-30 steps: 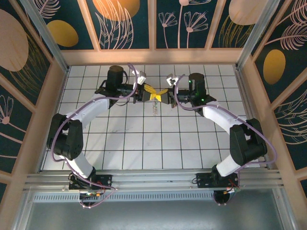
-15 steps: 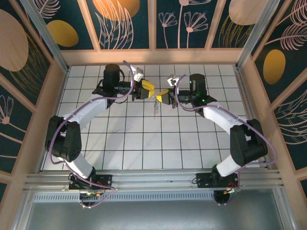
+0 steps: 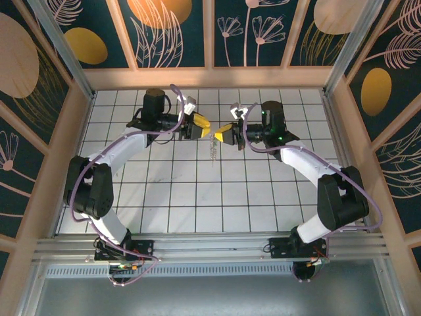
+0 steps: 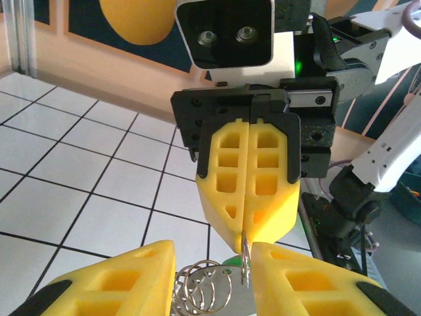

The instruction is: Put the keys on the keyring

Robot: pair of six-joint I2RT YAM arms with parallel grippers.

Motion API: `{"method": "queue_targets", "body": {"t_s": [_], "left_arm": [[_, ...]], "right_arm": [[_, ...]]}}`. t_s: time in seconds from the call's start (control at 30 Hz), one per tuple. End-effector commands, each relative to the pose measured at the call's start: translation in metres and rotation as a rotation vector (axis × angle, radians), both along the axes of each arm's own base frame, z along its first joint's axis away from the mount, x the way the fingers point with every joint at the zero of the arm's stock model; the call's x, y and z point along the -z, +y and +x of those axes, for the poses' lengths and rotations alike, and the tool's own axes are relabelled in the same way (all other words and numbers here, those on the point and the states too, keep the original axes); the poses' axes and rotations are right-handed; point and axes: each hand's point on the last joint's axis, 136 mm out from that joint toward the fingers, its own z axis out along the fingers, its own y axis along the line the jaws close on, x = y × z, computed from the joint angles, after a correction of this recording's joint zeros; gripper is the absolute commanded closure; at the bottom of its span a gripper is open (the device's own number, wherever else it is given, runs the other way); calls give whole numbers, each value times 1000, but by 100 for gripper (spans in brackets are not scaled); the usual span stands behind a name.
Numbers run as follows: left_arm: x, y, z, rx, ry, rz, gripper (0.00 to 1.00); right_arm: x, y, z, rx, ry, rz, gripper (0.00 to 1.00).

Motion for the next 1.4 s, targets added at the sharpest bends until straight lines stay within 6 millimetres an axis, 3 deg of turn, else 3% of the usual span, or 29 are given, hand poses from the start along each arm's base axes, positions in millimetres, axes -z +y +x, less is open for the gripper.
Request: {"method": "queue_targets", "body": {"t_s": [0.0, 0.07, 1.03, 1.37], "left_arm": [[-8, 0, -7, 56, -20, -21, 65], [3, -2, -3, 61, 8, -11, 64], [0, -12, -21, 118, -16, -14, 64], [1, -14, -18, 113, -19, -11, 88]], "right_arm": [[-28, -1, -5, -41, -78, 47, 100], [-29, 0, -4, -44, -76, 51, 100], [-21, 5, 11, -11, -57, 49, 100], [-21, 4, 11, -8, -57, 47, 100]]}}
